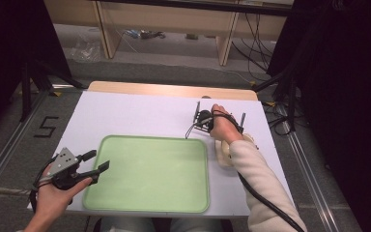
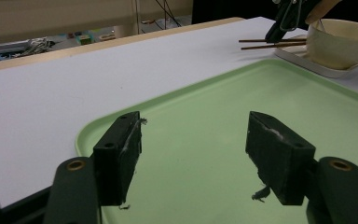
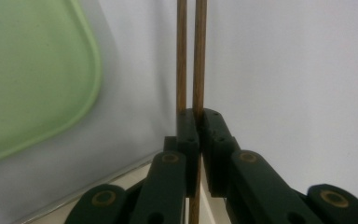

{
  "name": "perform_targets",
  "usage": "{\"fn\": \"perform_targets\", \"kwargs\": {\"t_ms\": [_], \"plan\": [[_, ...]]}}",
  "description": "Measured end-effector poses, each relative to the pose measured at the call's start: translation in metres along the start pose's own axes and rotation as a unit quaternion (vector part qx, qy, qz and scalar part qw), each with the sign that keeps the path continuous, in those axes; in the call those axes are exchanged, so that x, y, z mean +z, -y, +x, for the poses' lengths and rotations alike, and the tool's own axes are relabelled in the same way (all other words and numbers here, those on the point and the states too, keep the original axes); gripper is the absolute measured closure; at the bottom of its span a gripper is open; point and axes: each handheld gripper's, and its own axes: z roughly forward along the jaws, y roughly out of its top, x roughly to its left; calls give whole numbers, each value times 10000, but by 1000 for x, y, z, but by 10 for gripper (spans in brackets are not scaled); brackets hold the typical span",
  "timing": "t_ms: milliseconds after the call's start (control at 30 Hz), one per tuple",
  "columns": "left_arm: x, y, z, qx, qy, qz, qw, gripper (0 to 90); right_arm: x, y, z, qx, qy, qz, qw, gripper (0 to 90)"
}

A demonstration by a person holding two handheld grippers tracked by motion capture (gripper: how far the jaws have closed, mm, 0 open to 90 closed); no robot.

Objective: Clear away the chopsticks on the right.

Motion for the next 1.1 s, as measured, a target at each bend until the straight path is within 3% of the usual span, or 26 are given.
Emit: {"fn": "perform_targets", "kwargs": {"t_ms": [167,267,400,433,567,600,667,700,733,767,800,833,867,900,967,1100], "plan": [[0,0,0,-2,0,-3,10000,356,-2,-1,-1,34,84,-90,9999,874],[0,0,0,-17,-5,-16,10000,356,-7,-1,-2,178,218,-197,9994,874],[0,0,0,35,-3,-16,10000,356,-17,1,-9,326,367,-569,9972,875],[0,-1,0,32,-4,-20,10000,356,-24,1,-8,772,359,-825,9929,875],[0,-1,0,31,-5,-27,10000,356,-35,2,-13,826,516,-1109,9890,875],[0,-1,0,20,-5,-35,10000,356,-41,2,-15,975,565,-1290,9852,875],[0,-1,-1,-9,-1,-49,10000,356,-44,2,-16,967,612,-1405,9834,875],[0,-1,-1,-37,7,-61,10000,356,-48,2,-15,1159,636,-1477,9802,875],[0,-1,-2,-78,11,-86,9999,355,-51,2,-18,1066,698,-1619,9785,875],[1,-1,-1,-37,26,-115,9999,355,-58,1,-18,1283,669,-1855,9719,876],[1,-1,-2,-71,34,-119,9999,355,-61,1,-18,1333,694,-1945,9693,875],[1,-2,-1,6,61,-142,9999,355,-61,1,-18,1333,694,-1945,9693,875],[1,-2,-2,-30,36,-116,9999,355,-68,0,-19,1354,682,-2107,9657,875],[0,-2,-2,-57,7,-81,10000,355,-68,0,-19,1354,682,-2107,9657,875],[0,-2,-2,-42,9,-74,10000,355,-74,0,-19,1444,785,-2223,9610,875],[0,-2,-3,-76,26,-127,9999,355,-84,-1,-19,1614,729,-2530,9511,875]]}}
